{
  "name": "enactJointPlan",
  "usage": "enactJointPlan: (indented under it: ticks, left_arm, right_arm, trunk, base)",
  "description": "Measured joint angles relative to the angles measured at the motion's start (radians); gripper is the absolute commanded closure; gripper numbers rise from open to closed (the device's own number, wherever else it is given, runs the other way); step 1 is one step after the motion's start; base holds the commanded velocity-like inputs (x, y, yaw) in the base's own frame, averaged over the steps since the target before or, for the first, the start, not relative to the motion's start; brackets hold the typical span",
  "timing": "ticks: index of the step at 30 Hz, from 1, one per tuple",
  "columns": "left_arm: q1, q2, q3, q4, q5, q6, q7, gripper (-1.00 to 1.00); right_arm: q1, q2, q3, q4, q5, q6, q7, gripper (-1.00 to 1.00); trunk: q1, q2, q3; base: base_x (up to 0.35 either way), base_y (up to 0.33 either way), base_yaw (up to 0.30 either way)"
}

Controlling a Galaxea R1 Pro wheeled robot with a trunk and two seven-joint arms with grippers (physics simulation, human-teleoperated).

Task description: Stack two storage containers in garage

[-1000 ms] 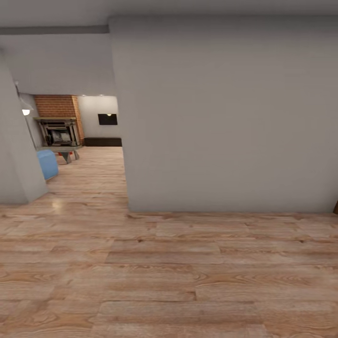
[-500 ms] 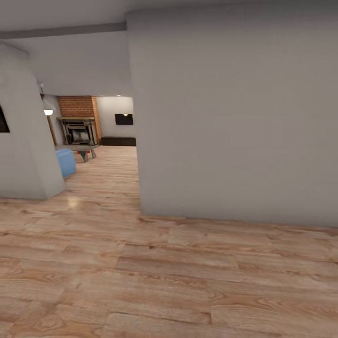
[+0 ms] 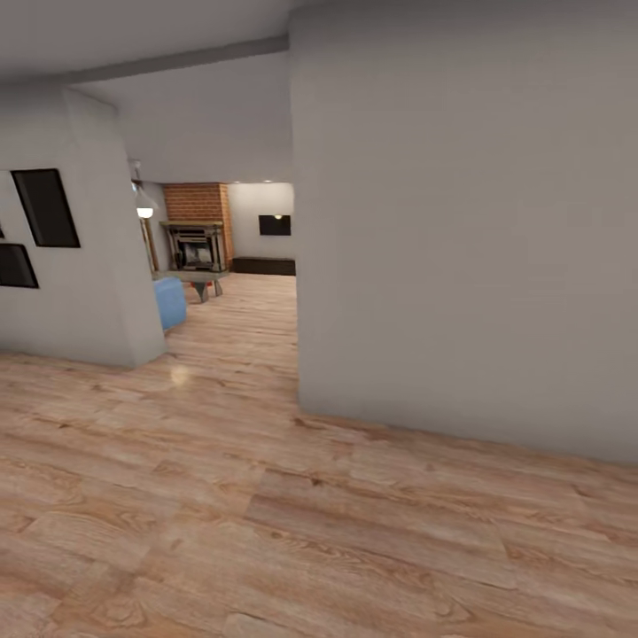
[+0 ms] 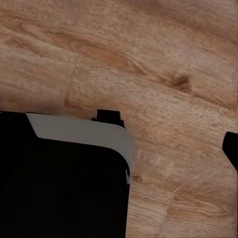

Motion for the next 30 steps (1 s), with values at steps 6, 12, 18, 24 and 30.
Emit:
enactJointPlan:
  ticks: [6,12,18,24,30]
  left_arm:
    - [0.0,0.0,0.001,0.0,0.001,-0.001,0.0,-1.0]
    - [0.0,0.0,0.001,0.0,0.001,-0.001,0.0,-1.0]
    - [0.0,0.0,0.0,0.0,0.001,-0.002,0.0,-1.0]
    - [0.0,0.0,0.001,0.0,0.001,-0.003,0.0,-1.0]
    - [0.0,0.0,0.001,0.0,0.001,-0.003,0.0,-1.0]
  right_arm:
    - [0.0,0.001,-0.001,0.0,-0.003,0.001,0.0,-1.0]
    - [0.0,-0.002,-0.006,0.0,-0.01,0.0,0.007,-1.0]
    - [0.0,-0.003,-0.006,0.0,-0.011,0.0,0.008,-1.0]
    - [0.0,-0.003,-0.006,0.0,-0.01,-0.001,0.01,-1.0]
    - [0.0,-0.003,-0.005,0.0,-0.009,-0.002,0.012,-1.0]
  trunk:
    - [0.0,0.0,0.0]
    - [0.0,0.0,0.0]
    - [0.0,0.0,0.0]
    - [0.0,0.0,0.0]
    - [0.0,0.0,0.0]
  base:
    - [0.322,0.0,0.107]
    - [0.322,0.0,0.211]
    - [0.322,0.0,0.288]
    - [0.322,0.0,0.299]
    - [0.322,0.0,0.3]
